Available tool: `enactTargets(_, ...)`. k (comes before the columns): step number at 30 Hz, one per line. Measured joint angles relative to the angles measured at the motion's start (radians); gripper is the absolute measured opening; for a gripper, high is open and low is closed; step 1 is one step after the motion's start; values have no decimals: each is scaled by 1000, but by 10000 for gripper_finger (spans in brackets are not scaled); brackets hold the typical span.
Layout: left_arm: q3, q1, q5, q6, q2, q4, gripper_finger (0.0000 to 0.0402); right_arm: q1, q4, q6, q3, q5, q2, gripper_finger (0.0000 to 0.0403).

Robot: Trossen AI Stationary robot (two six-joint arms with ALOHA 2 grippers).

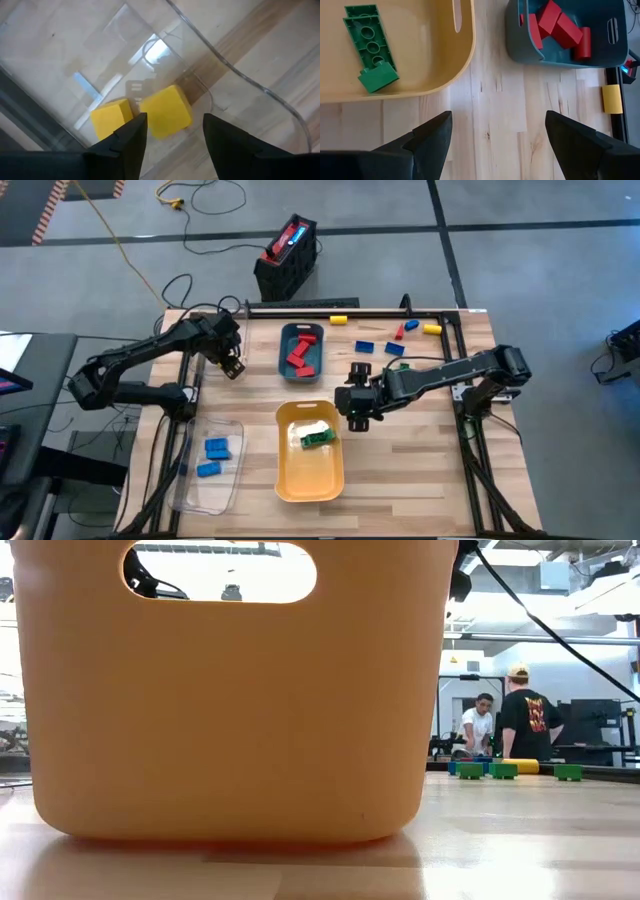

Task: Sort blocks
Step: Put the rectangular yellow wooden block into the top left transparent bin, then put the square green game piece into the yellow bin

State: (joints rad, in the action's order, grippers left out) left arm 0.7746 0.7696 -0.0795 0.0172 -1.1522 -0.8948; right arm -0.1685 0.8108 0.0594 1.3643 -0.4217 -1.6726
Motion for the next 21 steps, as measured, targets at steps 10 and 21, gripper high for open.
enactTargets(10, 101, -27, -21, 83, 79, 5, 196, 11, 25, -34, -2, -114, 158, 326)
enactTargets(21, 105, -241, -58, 127, 234, 170, 196, 270, -182, -54, -364, -114, 457, 326)
